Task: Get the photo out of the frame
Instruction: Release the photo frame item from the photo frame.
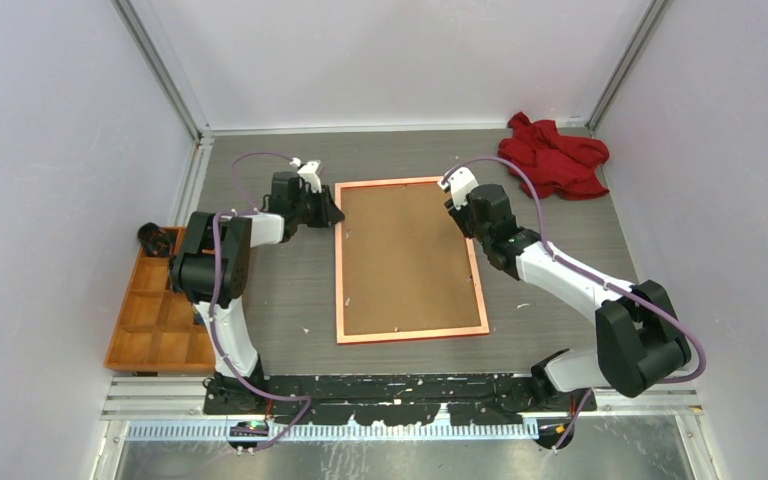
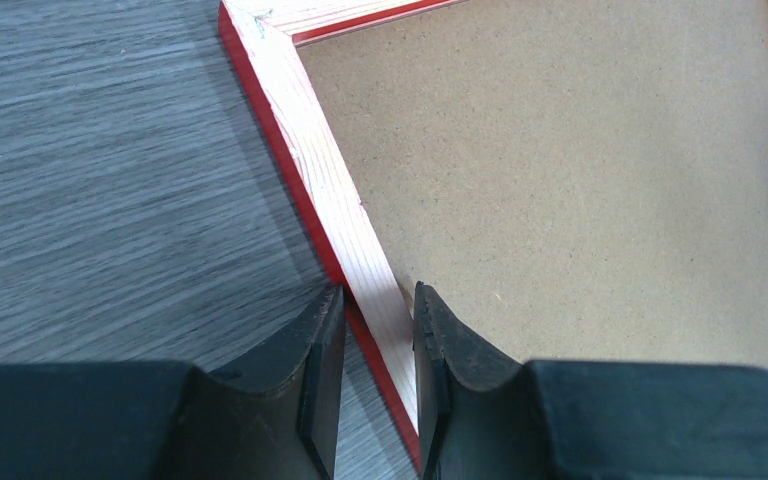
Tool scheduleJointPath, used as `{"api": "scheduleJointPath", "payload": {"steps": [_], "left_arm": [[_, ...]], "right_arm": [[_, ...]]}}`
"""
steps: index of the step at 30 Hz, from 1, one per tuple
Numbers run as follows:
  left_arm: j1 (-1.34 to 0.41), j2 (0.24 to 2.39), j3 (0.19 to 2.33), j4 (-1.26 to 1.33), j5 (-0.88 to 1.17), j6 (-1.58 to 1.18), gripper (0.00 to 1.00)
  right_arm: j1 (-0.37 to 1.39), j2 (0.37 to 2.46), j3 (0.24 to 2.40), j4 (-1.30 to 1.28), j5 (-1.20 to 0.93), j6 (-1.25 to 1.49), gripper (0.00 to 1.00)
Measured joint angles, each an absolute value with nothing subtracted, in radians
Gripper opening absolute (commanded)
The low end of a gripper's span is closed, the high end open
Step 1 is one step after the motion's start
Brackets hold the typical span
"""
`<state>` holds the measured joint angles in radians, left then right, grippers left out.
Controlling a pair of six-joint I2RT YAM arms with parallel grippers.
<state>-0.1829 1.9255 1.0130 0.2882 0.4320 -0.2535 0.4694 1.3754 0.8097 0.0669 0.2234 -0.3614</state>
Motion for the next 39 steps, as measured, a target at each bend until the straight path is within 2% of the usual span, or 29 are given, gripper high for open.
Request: {"api": "scheduleJointPath", "payload": {"steps": [39], "left_arm": [[-0.182,1.925,1.013,0.288,0.435,-0.254,0.21]], "right_arm": [[0.488,1.407,0.834,0.082,0.253,-0.377,0.01]]}}
